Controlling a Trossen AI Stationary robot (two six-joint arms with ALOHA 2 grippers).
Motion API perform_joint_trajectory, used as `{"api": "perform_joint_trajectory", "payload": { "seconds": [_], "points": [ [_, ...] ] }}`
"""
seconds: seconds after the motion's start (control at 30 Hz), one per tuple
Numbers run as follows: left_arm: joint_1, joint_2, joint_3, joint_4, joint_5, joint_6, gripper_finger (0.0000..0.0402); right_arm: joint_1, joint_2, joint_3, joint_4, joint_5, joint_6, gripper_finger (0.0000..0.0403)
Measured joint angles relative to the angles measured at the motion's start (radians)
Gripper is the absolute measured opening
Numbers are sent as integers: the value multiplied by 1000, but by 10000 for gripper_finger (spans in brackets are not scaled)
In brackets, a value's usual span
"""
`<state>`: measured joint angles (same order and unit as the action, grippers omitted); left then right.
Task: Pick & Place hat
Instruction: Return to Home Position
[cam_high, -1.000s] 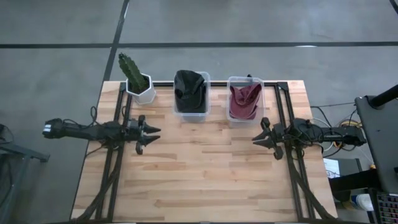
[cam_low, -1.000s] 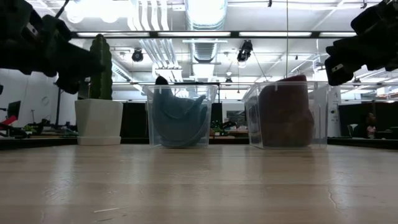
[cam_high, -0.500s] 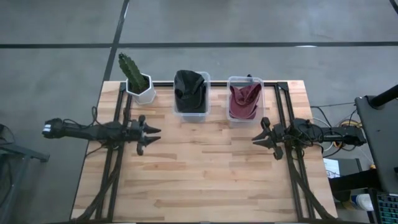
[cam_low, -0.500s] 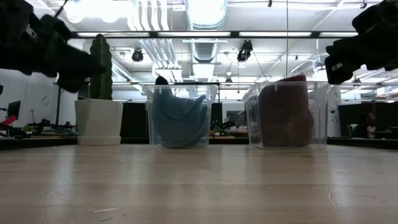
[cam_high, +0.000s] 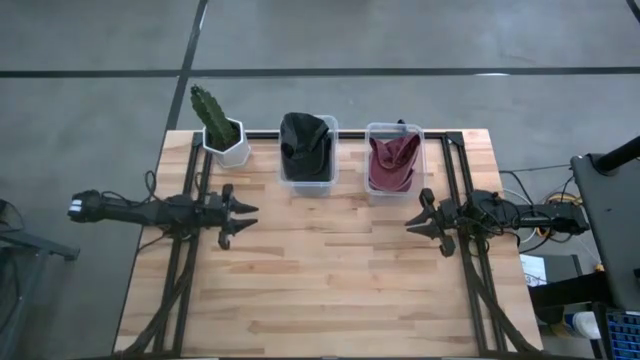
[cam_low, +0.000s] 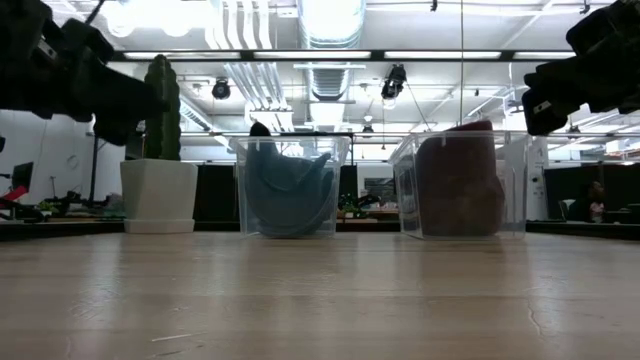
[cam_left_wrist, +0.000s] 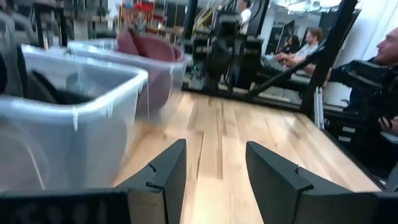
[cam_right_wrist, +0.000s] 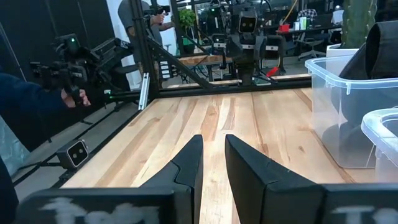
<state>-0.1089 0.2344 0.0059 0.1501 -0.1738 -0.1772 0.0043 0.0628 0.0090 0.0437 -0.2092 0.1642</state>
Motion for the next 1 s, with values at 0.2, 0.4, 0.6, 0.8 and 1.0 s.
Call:
{"api": "perform_joint_trajectory", "payload": {
  "seconds": [0.2,0.4,0.6,0.8,1.0],
  "points": [
    [0,0,0,-59,0,-60,158,0,0,0,1,2,14,63],
    [0,0,0,-63,0,-61,158,0,0,0,0,2,15,63],
    [0,0,3,-63,0,-61,158,0,0,0,0,2,16,63],
    [0,0,3,-63,0,-61,158,0,0,0,0,2,18,63],
    [0,0,3,-63,0,-62,158,0,-1,0,0,1,19,63]
  ]
}}
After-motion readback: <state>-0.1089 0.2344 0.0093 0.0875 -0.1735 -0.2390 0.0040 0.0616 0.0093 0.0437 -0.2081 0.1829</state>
